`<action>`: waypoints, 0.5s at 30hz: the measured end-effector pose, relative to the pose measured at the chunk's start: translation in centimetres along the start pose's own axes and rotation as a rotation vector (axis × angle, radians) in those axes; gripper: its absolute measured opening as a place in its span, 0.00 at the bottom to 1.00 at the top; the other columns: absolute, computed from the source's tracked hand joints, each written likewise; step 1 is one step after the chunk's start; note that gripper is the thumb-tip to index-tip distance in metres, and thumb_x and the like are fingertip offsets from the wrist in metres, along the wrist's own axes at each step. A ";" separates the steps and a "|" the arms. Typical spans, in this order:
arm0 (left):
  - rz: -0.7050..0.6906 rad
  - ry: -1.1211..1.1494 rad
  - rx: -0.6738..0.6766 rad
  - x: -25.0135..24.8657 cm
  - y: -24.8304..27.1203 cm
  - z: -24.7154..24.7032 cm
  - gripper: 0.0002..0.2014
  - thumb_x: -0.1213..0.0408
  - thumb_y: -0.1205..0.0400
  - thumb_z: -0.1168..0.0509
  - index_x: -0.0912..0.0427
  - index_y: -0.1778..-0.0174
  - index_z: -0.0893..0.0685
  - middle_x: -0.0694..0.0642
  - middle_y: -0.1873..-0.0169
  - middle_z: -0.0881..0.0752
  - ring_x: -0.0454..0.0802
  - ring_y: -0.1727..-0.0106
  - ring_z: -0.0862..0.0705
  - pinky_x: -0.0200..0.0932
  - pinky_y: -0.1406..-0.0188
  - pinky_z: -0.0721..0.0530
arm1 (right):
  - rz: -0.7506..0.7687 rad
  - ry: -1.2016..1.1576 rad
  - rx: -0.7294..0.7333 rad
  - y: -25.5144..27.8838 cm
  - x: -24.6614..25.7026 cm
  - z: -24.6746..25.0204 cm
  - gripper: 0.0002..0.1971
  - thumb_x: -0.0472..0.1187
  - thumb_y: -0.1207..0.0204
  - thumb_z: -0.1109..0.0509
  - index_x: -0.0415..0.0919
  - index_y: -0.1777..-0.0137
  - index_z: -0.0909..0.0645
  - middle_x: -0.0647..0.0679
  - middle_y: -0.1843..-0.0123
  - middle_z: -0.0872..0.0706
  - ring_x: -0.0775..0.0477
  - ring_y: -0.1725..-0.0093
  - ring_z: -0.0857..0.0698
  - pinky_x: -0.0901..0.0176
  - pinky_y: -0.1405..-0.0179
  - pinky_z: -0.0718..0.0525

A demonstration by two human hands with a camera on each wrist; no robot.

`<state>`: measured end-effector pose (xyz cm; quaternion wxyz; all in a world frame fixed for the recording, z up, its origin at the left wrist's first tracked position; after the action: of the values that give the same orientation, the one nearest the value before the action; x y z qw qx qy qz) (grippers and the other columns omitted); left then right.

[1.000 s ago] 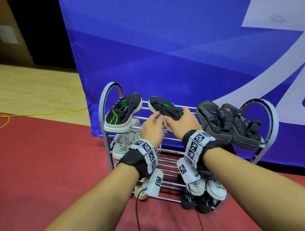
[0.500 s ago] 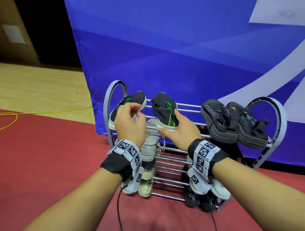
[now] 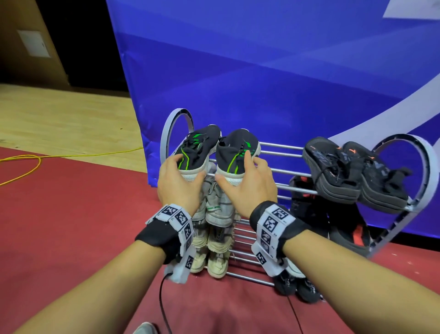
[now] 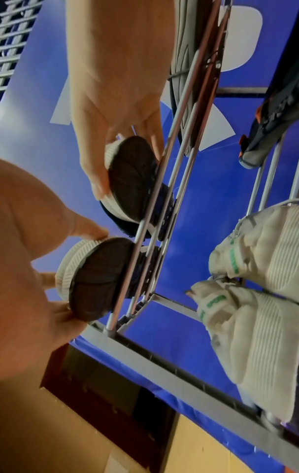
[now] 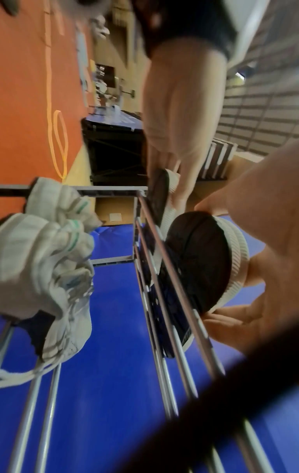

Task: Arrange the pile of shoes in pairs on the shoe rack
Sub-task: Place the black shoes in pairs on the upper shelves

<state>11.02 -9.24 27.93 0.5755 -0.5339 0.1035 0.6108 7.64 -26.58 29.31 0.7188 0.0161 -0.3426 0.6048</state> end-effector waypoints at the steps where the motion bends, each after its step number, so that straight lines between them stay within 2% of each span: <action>1: 0.000 0.018 -0.007 -0.1 0.2 -0.1 0.29 0.52 0.28 0.21 0.55 0.32 0.19 0.52 0.35 0.16 0.51 0.31 0.20 0.36 0.40 0.30 | 0.016 0.028 -0.004 0.3 0.1 -0.2 0.47 0.74 0.30 0.34 0.48 0.17 0.37 0.43 0.24 0.28 0.38 0.25 0.28 0.45 0.36 0.18; 6: -0.036 0.069 -0.032 -0.7 0.1 -0.7 0.26 0.53 0.29 0.21 0.56 0.37 0.17 0.51 0.38 0.15 0.50 0.35 0.18 0.30 0.46 0.33 | 0.010 -0.021 -0.014 -0.1 0.5 -0.6 0.48 0.73 0.28 0.35 0.46 0.14 0.40 0.41 0.21 0.31 0.38 0.21 0.32 0.44 0.31 0.21; 10: -0.031 0.038 -0.027 -0.5 0.0 -1.0 0.24 0.52 0.29 0.22 0.55 0.39 0.17 0.49 0.37 0.16 0.48 0.33 0.19 0.33 0.48 0.31 | -0.015 0.009 -0.023 -0.3 1.0 -1.4 0.47 0.77 0.31 0.38 0.46 0.19 0.33 0.43 0.25 0.29 0.39 0.24 0.28 0.45 0.38 0.17; 12: -0.017 0.022 -0.007 -0.6 0.0 -1.0 0.24 0.50 0.28 0.23 0.53 0.39 0.17 0.48 0.37 0.17 0.47 0.34 0.19 0.35 0.48 0.29 | -0.002 0.035 -0.019 0.0 0.7 -1.6 0.47 0.77 0.31 0.39 0.46 0.19 0.34 0.42 0.25 0.29 0.39 0.25 0.27 0.44 0.40 0.15; 15: -0.006 0.047 0.033 -0.8 0.1 -0.8 0.23 0.51 0.27 0.24 0.52 0.37 0.19 0.48 0.37 0.18 0.46 0.35 0.20 0.36 0.46 0.28 | 0.018 0.005 0.007 0.4 0.3 -1.5 0.46 0.75 0.30 0.36 0.49 0.17 0.38 0.41 0.22 0.31 0.39 0.22 0.31 0.43 0.36 0.17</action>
<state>11.17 -10.32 28.21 0.5833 -0.5390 0.1253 0.5945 8.02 -25.58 28.19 0.7142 0.0141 -0.3387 0.6124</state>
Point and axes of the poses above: each hand's wrist, its own y-axis away from the middle knuckle, its own z-axis out of the back of the hand, x = y × z, the point moved 3 cm from there along -y, towards the middle knuckle
